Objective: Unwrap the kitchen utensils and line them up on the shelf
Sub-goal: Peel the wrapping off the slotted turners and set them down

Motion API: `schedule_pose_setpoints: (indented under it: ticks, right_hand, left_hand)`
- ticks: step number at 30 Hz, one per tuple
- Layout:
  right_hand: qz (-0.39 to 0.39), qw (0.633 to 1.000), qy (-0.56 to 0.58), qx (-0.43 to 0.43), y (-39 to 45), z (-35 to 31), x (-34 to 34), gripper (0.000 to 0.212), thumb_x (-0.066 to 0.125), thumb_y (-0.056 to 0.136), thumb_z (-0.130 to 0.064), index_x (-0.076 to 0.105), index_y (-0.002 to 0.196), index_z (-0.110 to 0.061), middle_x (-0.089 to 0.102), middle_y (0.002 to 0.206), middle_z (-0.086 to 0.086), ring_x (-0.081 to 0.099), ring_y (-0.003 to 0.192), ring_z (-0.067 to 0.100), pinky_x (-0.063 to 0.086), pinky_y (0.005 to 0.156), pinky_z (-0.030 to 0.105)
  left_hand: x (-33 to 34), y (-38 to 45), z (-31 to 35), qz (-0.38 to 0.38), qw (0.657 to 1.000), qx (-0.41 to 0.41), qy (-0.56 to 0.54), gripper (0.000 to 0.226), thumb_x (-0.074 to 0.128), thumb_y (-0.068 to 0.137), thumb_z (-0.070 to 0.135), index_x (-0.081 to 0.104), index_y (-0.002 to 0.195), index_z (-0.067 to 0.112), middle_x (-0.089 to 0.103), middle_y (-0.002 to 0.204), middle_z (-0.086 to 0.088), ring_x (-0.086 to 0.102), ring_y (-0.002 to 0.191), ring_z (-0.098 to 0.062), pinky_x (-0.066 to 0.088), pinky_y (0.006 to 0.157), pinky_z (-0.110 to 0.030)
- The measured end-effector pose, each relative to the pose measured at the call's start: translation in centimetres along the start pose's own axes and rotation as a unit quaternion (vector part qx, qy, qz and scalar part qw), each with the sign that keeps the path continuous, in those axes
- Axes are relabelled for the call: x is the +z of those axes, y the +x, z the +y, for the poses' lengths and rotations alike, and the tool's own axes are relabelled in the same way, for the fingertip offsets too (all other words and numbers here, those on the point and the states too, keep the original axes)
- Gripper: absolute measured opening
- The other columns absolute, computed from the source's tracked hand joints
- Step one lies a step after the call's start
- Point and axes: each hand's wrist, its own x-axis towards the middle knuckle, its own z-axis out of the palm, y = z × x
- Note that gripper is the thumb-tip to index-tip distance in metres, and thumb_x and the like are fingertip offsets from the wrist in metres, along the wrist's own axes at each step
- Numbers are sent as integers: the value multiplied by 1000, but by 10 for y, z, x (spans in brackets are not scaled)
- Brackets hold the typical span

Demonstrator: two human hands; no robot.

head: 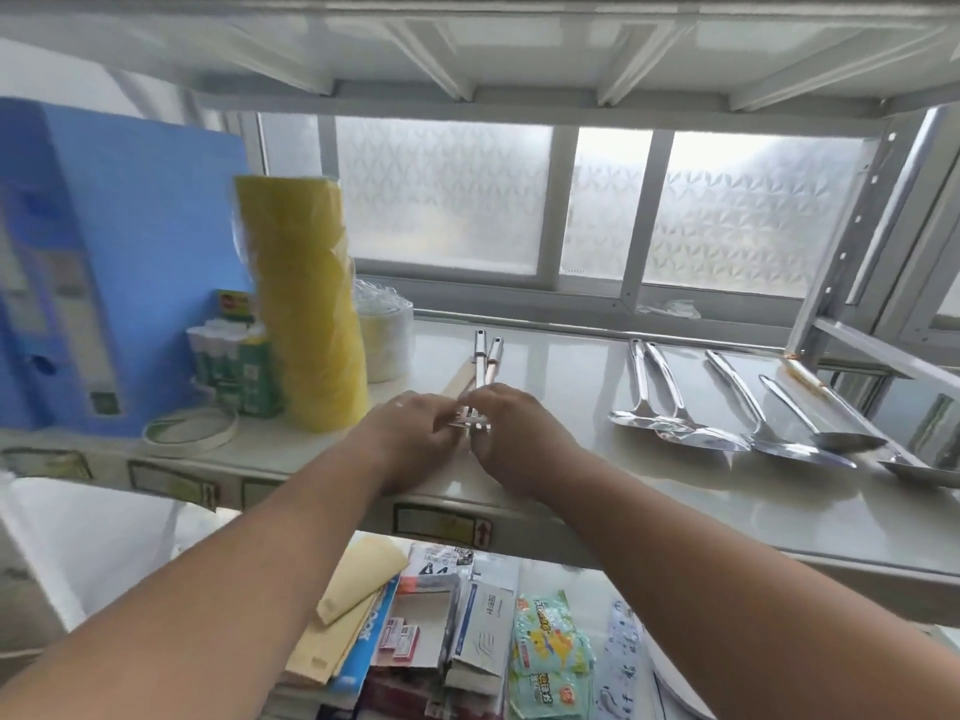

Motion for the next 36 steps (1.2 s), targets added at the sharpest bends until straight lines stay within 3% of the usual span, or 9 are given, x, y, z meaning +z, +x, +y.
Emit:
schedule_pose_setpoints:
  ticks: [4, 7, 10, 15, 21, 24, 30, 33, 36]
  right_hand:
    - [17, 999, 30, 17, 8, 10, 8, 20, 60, 82, -17, 72, 97, -22, 71, 92, -5, 61, 89, 19, 50, 85, 36]
    - [16, 999, 40, 17, 5, 14, 11, 16, 59, 84, -26, 71, 94, -24, 69, 87, -6, 59, 84, 15, 50, 80, 33]
    - [36, 998, 28, 50, 3, 15, 12, 16, 56, 82, -30, 68, 88, -21, 67, 80, -3, 59, 78, 20, 52, 74, 34]
    - [60, 993, 15, 98, 3, 16, 13, 25, 58, 78, -35, 70, 92, -18, 69, 82, 3, 63, 80, 25, 54, 72, 32]
    - [63, 994, 1, 92, 1, 18, 13, 23, 56, 79, -25, 70, 95, -16, 70, 86, 7, 64, 82, 30, 56, 73, 34]
    - [67, 995, 4, 70, 0, 19, 13, 20, 54, 80, -20, 70, 92, -15, 71, 83, 6, 64, 79, 28, 56, 71, 37]
    - [125, 992, 13, 32, -3, 20, 8, 10, 51, 84, -11, 57, 75, -11, 61, 68, 5, 54, 66, 28, 49, 63, 40]
    - [159, 986, 14, 35, -2, 23, 8, 13, 53, 83, -1, 53, 75, -11, 56, 63, 2, 53, 63, 28, 50, 62, 42]
    - [206, 978, 20, 17, -1, 25, 9, 11, 55, 87, -2, 60, 82, -11, 60, 68, 2, 55, 67, 28, 49, 62, 40]
  left_hand:
    - [7, 5, -6, 32, 999, -9, 0, 36, 44, 86, 54, 63, 117, 53, 73, 114, 5, 67, 108, -22, 55, 96, -43]
    - [11, 5, -10, 58, 998, -24, 12, 38, 47, 85, 53, 66, 118, 53, 74, 114, 6, 67, 109, -23, 56, 97, -43]
    - [13, 5, -12, 80, 996, -43, 16, 45, 50, 85, 57, 67, 126, 56, 73, 126, 9, 65, 119, -20, 54, 103, -42]
    - [14, 5, -11, 88, 994, -53, 22, 43, 50, 83, 61, 67, 122, 59, 74, 118, 16, 65, 113, -16, 55, 99, -41]
    - [11, -2, -1, 97, 994, -31, 26, 36, 56, 86, 58, 74, 116, 51, 77, 112, 18, 67, 107, -11, 57, 93, -37]
    - [9, -6, 2, 87, 996, -6, 1, 44, 59, 86, 63, 76, 120, 41, 77, 119, 17, 68, 112, -6, 56, 99, -35]
    - [8, -10, 4, 78, 997, -3, 30, 62, 60, 90, 64, 59, 146, 37, 68, 138, 5, 61, 123, -16, 52, 104, -38]
    - [9, -7, 7, 64, 997, -21, 34, 66, 61, 89, 64, 55, 149, 35, 68, 135, 3, 62, 117, -17, 53, 99, -36]
    - [4, -1, 11, 15, 998, -34, 44, 51, 59, 94, 57, 62, 139, 34, 70, 125, 2, 63, 111, -20, 50, 93, -33]
